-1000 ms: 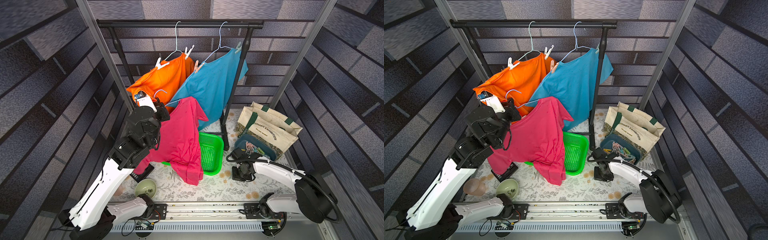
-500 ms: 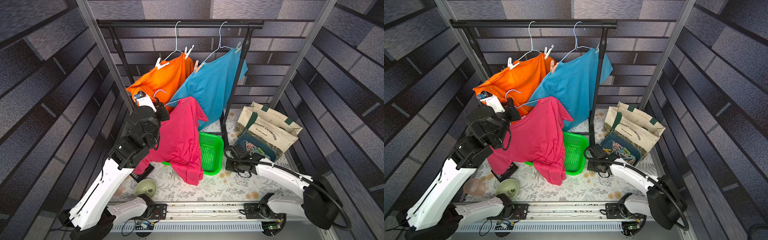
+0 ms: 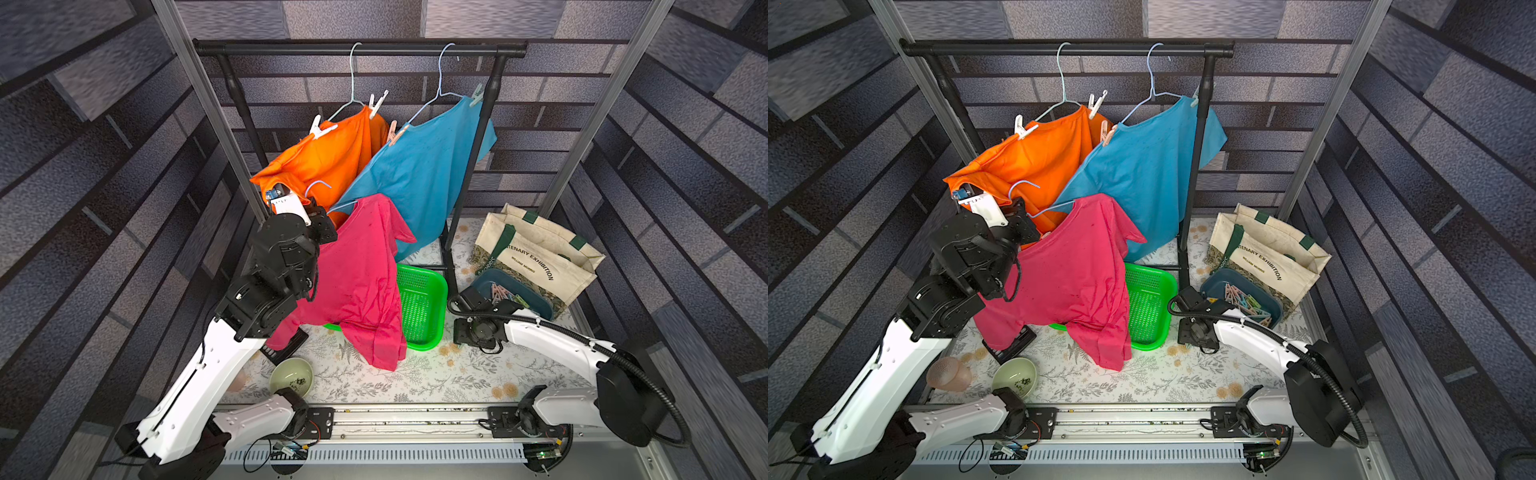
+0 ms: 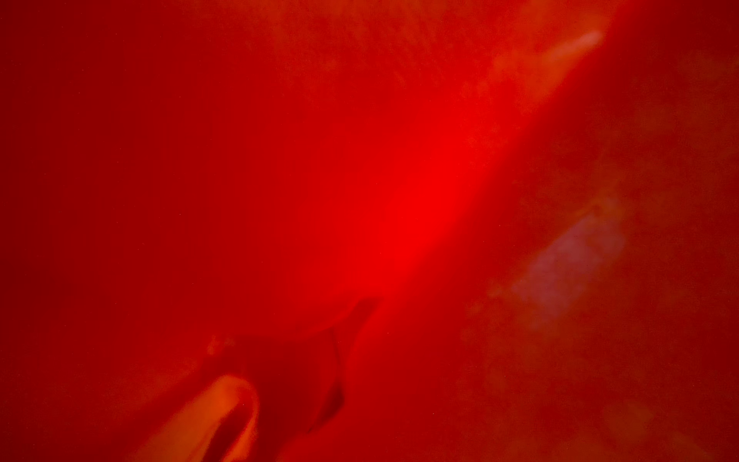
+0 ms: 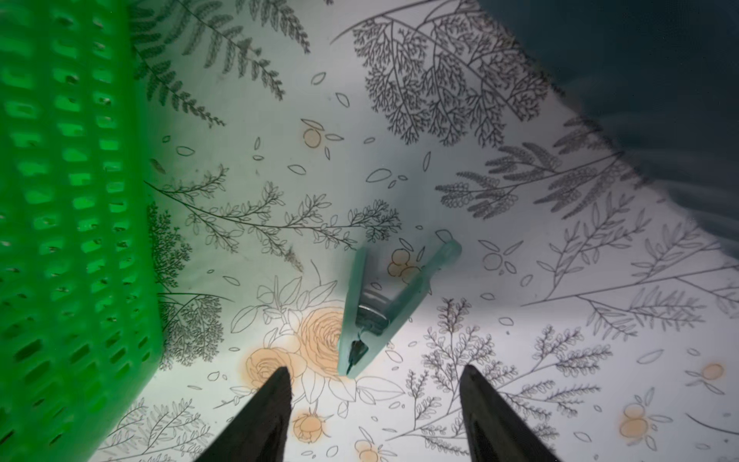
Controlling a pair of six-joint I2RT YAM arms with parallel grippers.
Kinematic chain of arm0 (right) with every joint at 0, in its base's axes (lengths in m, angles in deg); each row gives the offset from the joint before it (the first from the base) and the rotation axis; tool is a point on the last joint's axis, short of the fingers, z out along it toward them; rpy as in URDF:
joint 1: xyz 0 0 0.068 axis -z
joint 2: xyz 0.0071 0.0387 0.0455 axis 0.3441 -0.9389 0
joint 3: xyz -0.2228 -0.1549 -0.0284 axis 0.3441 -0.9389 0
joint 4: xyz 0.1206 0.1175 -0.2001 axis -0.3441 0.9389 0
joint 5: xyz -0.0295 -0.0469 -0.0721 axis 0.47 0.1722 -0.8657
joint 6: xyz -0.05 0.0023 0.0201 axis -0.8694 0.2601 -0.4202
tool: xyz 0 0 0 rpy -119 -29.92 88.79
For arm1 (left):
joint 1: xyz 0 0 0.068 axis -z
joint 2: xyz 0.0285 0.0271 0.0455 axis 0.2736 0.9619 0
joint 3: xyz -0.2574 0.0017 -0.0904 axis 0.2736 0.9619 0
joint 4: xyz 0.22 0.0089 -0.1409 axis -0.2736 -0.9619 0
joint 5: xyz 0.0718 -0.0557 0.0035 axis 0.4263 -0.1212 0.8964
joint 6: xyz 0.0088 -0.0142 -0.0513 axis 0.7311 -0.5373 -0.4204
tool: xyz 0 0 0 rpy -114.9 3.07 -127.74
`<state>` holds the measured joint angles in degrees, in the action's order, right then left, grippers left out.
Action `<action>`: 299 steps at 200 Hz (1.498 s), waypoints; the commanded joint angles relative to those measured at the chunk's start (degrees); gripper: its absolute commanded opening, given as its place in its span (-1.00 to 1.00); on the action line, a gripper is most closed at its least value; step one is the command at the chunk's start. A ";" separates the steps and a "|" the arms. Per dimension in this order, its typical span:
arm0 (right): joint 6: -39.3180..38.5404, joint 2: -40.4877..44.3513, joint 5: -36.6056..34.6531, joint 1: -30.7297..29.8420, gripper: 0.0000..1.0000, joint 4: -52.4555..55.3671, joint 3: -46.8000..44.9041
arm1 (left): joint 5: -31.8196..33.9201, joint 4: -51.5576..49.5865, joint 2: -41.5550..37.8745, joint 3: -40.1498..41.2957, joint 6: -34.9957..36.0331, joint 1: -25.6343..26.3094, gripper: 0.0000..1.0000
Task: Use clothespins to secure the t-shirt on both sides of the hanger
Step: Adjust the clothespin at the center of the board, then pick up the clothespin from the center of the board.
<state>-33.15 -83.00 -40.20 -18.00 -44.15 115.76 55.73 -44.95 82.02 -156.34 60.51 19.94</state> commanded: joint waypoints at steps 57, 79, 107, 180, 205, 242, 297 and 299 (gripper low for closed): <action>1.95 -8.50 -2.39 1.79 -0.02 -3.45 2.43 | -2.32 1.10 -1.08 -0.10 -0.41 -0.64 -1.00; 1.99 -8.74 -1.46 3.20 -0.18 -5.15 1.68 | -2.84 1.64 -0.92 0.17 -0.38 -0.68 -1.00; 2.01 -8.54 -0.05 4.38 -0.30 -6.50 0.56 | -3.33 1.48 -0.74 0.09 -0.37 -0.78 -1.00; 3.06 1.77 7.47 8.91 -0.51 -13.38 -6.31 | -11.25 4.31 -2.87 1.62 1.69 -1.34 -1.00; -0.58 9.14 8.14 9.86 -0.63 -13.92 -5.18 | -23.08 5.74 -3.95 2.46 3.95 -2.61 -1.00; -10.57 20.20 12.47 11.60 -0.76 -18.55 1.27 | -37.07 1.33 -4.52 0.37 6.49 -4.07 -1.00; -20.41 24.42 29.78 12.94 -0.89 -37.71 14.34 | -53.68 -3.78 -5.22 -2.31 7.32 -5.86 -1.00; -20.50 24.30 30.07 12.94 -0.89 -38.29 14.66 | -54.15 -3.86 -5.22 -2.35 7.31 -5.91 -1.00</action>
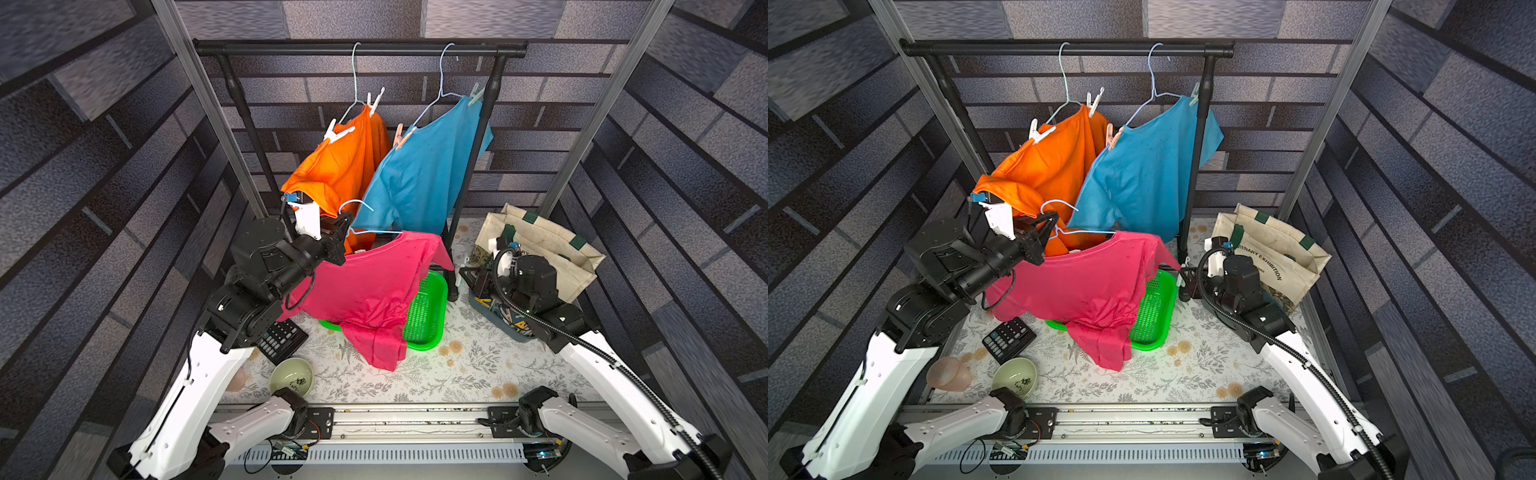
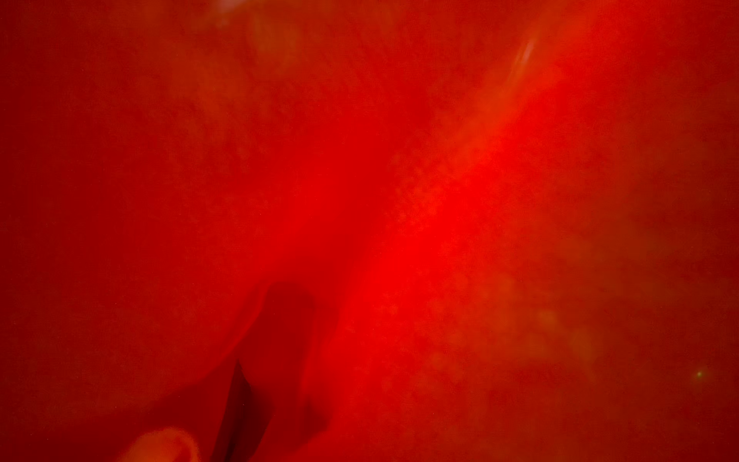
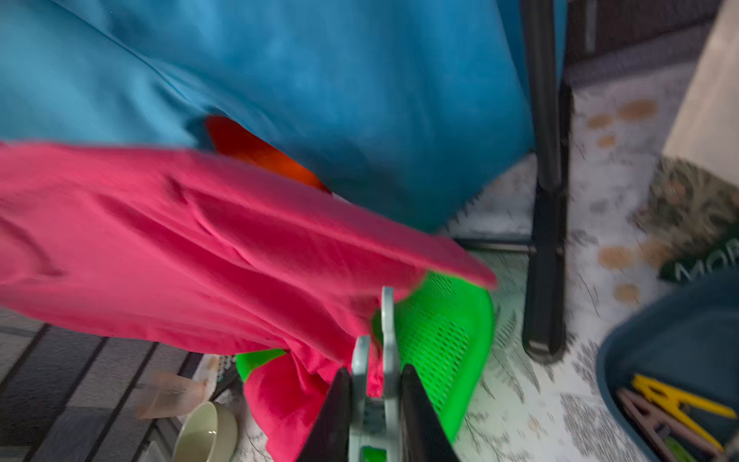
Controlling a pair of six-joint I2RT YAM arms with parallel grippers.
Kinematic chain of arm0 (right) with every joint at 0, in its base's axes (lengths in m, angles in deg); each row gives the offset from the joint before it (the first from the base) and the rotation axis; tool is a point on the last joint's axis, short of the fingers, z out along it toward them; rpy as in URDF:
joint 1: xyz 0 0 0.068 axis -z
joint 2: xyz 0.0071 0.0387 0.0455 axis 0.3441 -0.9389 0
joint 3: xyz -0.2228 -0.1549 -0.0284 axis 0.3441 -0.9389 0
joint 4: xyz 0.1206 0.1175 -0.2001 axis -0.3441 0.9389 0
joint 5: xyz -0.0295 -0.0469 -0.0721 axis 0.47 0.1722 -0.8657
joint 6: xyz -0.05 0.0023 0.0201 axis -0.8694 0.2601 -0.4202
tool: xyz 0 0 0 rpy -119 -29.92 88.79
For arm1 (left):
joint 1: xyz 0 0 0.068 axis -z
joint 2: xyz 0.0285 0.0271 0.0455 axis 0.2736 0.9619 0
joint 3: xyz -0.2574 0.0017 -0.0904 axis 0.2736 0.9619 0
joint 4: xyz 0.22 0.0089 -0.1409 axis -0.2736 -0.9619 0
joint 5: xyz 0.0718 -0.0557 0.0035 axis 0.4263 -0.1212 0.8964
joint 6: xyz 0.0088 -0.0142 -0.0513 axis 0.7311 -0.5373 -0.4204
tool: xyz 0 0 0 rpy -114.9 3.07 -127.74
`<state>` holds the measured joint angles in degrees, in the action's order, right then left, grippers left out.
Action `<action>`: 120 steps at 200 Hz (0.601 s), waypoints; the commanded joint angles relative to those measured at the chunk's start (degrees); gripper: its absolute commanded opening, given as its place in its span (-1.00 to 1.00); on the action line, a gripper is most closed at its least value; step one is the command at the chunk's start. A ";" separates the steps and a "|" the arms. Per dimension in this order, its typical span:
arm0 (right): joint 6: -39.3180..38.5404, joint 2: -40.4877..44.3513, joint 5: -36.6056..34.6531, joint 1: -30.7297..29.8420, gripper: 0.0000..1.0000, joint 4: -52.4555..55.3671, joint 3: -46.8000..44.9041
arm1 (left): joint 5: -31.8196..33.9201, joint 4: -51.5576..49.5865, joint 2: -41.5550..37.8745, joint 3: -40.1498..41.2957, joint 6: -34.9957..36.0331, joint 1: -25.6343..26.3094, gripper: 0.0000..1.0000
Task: Use clothespins to secure the t-shirt on both sides of the hanger
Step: Pick up the clothespin from the center of the board, then clamp the T-shirt on the hanger.
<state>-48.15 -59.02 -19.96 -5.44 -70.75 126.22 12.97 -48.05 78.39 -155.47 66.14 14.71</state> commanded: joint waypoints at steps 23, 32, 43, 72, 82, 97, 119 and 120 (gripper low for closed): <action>-4.82 -0.54 15.39 0.41 -0.91 -18.28 6.72 | -16.01 -1.55 -1.51 -4.34 1.42 -0.82 -1.00; -3.78 -1.13 17.27 0.37 -0.93 -20.38 9.37 | -17.21 -1.83 -1.50 -4.60 1.29 -0.86 -1.00; -2.10 -1.76 19.35 0.39 -0.94 -22.89 9.80 | -18.16 -1.92 -1.42 -5.00 1.04 -0.82 -1.00; 1.75 -2.67 23.34 0.34 -1.00 -27.00 9.33 | -19.83 -2.02 -1.17 -6.18 -0.14 -0.96 -1.00; 2.16 -2.73 24.20 0.37 -1.00 -27.33 8.88 | -20.32 -1.63 -1.15 -6.38 -0.69 -0.97 -1.00; 2.76 -2.61 25.33 0.35 -1.00 -27.45 8.22 | -20.44 -1.18 -1.09 -6.75 -1.37 -1.07 -1.00; 4.01 -1.96 26.76 0.32 -1.00 -27.65 7.81 | -20.39 -0.99 -0.51 -7.58 -2.26 -1.30 -1.00; 4.10 -1.94 26.81 0.28 -1.00 -27.65 7.81 | -20.36 -0.98 -0.48 -7.61 -2.28 -1.31 -1.00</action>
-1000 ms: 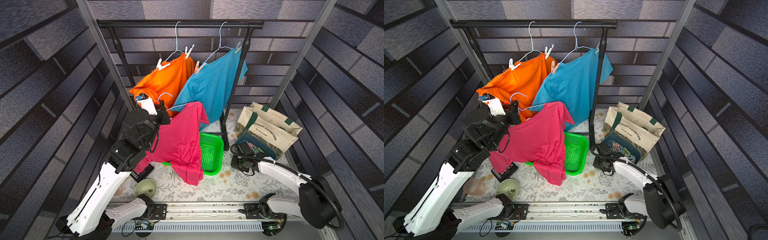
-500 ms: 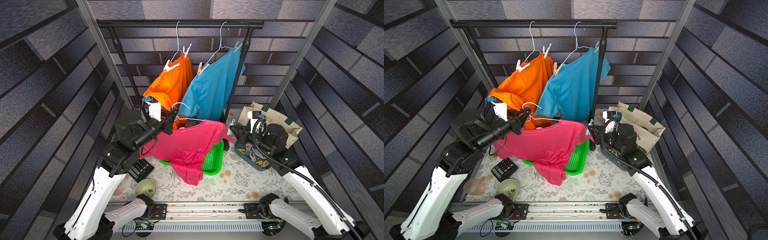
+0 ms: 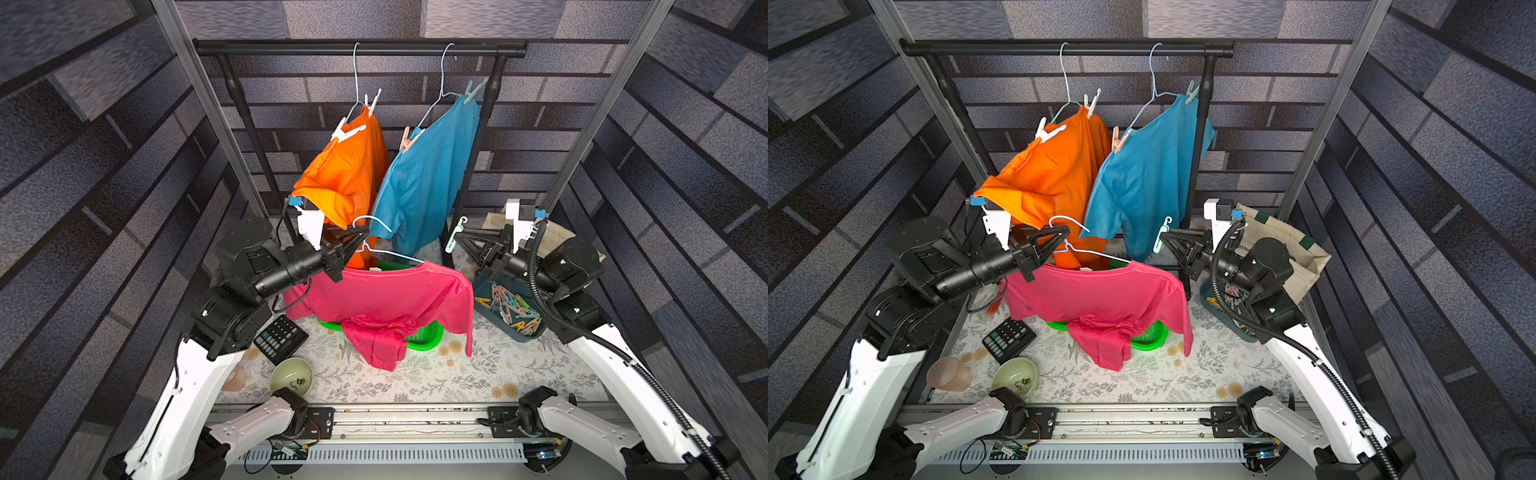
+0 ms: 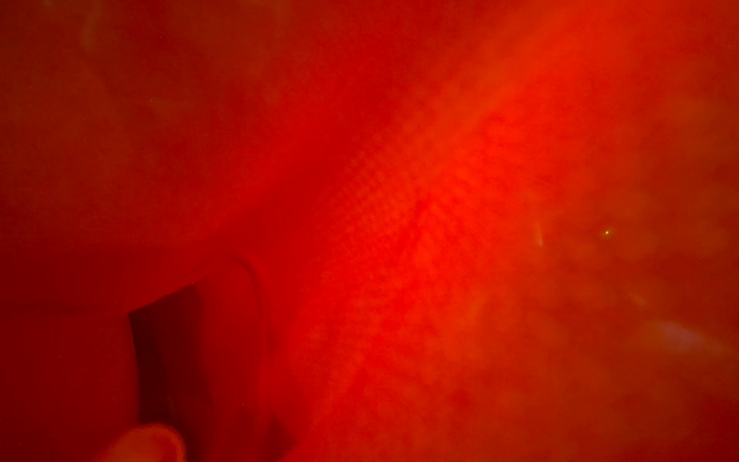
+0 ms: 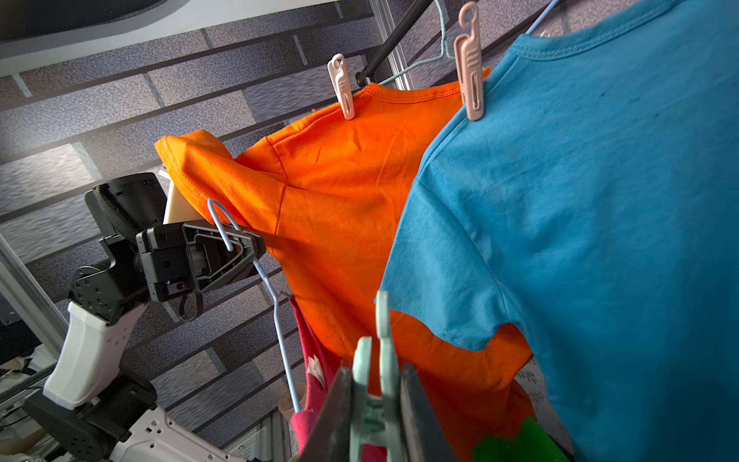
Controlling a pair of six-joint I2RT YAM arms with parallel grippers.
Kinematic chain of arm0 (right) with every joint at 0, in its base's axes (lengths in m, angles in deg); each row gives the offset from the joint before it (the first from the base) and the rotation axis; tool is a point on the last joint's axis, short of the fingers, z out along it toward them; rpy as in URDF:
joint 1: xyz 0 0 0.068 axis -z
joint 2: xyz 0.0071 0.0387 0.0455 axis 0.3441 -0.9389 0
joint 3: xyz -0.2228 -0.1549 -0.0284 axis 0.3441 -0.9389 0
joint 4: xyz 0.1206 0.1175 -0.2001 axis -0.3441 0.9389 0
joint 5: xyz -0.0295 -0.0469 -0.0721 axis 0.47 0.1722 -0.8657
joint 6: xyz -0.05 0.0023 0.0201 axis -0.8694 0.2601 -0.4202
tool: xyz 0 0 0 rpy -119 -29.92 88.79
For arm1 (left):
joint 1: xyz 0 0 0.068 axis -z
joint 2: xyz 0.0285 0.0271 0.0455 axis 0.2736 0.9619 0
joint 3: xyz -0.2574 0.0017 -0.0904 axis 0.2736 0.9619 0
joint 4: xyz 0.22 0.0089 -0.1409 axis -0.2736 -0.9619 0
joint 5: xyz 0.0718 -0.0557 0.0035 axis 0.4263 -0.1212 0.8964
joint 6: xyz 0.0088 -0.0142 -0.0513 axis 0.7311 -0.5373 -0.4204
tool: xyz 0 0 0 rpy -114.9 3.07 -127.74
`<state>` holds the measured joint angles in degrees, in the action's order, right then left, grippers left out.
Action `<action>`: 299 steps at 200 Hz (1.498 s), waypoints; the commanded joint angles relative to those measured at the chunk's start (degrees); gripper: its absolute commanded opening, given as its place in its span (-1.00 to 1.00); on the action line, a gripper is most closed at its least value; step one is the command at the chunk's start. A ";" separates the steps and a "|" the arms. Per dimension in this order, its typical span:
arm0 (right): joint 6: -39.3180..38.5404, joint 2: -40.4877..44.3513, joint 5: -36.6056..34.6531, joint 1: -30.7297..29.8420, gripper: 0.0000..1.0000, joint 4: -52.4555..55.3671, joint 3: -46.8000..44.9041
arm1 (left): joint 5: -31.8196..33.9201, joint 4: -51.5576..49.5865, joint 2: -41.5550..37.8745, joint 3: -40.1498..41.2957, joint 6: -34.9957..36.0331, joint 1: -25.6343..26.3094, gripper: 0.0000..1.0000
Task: Use clothespins to secure the t-shirt on both sides of the hanger
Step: Clamp the T-shirt on the hanger.
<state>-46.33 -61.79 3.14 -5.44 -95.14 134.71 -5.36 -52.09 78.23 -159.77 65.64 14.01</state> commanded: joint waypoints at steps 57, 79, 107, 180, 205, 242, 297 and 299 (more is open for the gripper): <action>4.68 3.82 6.62 -0.32 -1.00 -4.12 -6.18 | -2.42 4.61 2.13 -4.54 -3.81 -0.97 -1.00; 4.69 5.17 6.25 -0.39 -1.00 -4.22 -6.65 | -2.79 4.59 3.17 -5.26 -4.29 -1.00 -1.00; 4.49 5.57 6.31 -0.41 -1.00 -3.87 -4.71 | -3.15 5.26 3.48 -4.84 -5.01 -0.97 -1.00; 4.64 5.26 6.93 -0.80 -1.00 -4.29 -3.41 | -3.92 6.42 3.70 -4.12 -5.90 -0.99 -1.00; 4.49 5.25 6.57 -0.77 -1.00 -4.49 -2.19 | -3.87 6.41 3.83 -3.88 -5.97 -0.98 -1.00; 3.61 4.85 6.53 -0.80 -1.00 -3.79 0.48 | -3.85 6.93 3.49 -2.97 -6.20 -1.08 -1.00; 3.17 5.70 6.55 -0.81 -1.00 -3.01 0.72 | -4.35 7.08 3.70 -2.90 -6.63 -1.70 -1.00; 3.10 5.74 6.57 -0.76 -1.00 -2.91 0.73 | -4.44 7.07 3.74 -2.90 -6.69 -1.75 -1.00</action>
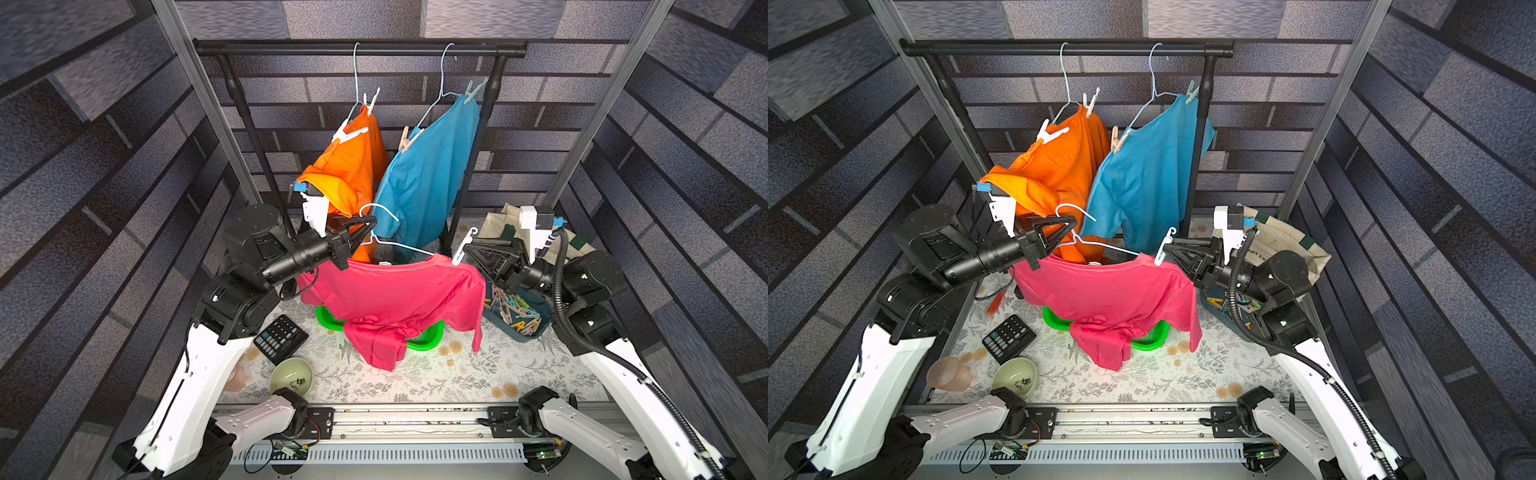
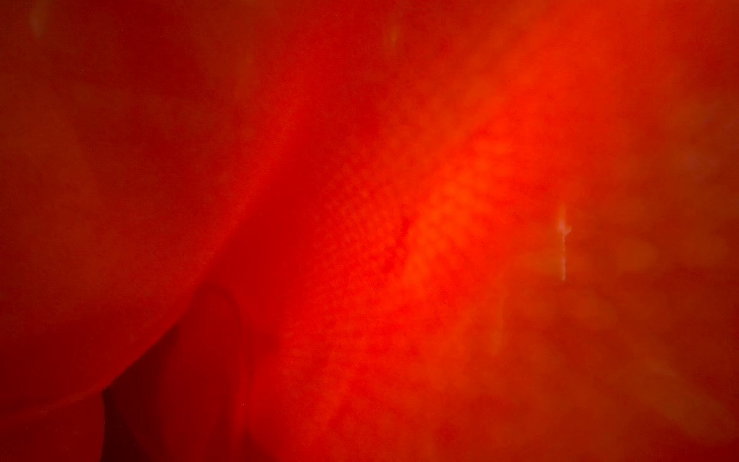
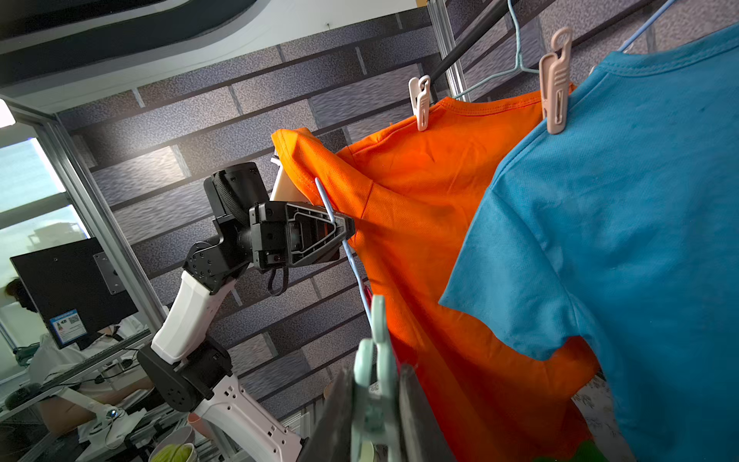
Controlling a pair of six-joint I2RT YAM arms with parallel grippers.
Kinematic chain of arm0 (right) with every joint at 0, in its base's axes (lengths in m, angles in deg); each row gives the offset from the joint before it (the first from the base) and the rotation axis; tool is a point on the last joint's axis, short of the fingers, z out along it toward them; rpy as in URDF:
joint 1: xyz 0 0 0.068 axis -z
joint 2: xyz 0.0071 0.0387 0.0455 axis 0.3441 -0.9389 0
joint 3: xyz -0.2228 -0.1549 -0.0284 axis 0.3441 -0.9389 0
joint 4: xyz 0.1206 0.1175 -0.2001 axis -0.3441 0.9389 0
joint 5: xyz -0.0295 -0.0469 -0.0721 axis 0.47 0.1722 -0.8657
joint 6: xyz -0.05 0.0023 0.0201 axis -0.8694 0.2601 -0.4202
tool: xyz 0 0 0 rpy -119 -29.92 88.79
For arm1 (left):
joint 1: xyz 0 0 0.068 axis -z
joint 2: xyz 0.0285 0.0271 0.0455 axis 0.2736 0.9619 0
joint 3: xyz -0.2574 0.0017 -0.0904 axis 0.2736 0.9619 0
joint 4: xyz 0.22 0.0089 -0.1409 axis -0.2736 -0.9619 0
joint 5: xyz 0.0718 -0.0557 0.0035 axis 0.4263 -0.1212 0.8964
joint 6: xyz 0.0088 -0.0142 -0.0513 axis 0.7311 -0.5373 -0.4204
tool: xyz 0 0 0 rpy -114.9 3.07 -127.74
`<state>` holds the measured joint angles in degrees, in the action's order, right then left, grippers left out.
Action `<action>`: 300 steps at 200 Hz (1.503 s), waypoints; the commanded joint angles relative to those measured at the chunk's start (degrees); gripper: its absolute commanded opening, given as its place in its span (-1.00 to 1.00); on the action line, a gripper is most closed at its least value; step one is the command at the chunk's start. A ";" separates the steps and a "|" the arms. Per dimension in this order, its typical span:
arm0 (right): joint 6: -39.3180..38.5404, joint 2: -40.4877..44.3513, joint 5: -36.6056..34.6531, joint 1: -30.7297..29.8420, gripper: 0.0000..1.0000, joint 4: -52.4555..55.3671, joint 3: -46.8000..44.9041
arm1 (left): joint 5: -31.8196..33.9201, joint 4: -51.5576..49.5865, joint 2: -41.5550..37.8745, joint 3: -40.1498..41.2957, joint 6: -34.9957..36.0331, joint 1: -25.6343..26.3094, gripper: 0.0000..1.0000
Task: Use clothespins to secure the t-shirt on both sides of the hanger
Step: Clamp the T-shirt on the hanger.
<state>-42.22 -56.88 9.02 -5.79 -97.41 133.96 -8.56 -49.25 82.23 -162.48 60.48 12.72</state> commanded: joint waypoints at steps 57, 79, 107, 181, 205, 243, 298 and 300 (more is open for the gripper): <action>-5.08 -0.49 -0.17 -0.45 -1.00 2.79 1.80 | -2.69 4.93 -0.38 -0.23 -2.29 -0.61 -1.00; -7.43 -2.32 0.48 -0.47 -1.00 5.27 3.97 | -2.86 4.98 -0.52 0.12 -2.54 -0.56 -1.00; -8.33 -4.16 1.92 -0.45 -1.00 5.60 6.23 | -3.04 4.85 -0.52 0.29 -2.48 -0.69 -1.00; -7.31 -2.95 6.01 -0.44 -1.00 6.13 3.21 | -3.32 5.13 -0.60 -0.12 -3.19 -2.03 -1.00; -7.67 -0.67 6.06 -0.39 -1.00 6.97 1.14 | -3.97 5.77 -0.45 -0.32 -3.87 -2.84 -1.00; -6.51 -1.55 5.00 -0.50 -1.00 5.93 0.07 | -5.14 7.44 -0.08 -0.15 -5.61 -3.29 -1.00; -8.37 -0.37 -4.68 -0.46 0.49 9.90 -2.00 | 5.79 2.04 0.43 -1.62 -5.57 -3.73 -1.00; -8.77 -0.17 -5.44 -0.44 0.51 10.44 -1.94 | 6.95 1.79 0.49 -1.60 -5.58 -3.73 -1.00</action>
<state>-48.26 -59.57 10.59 -5.87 -90.31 132.06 -10.37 -47.26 82.50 -162.09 56.16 9.49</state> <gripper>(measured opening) 0.697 0.073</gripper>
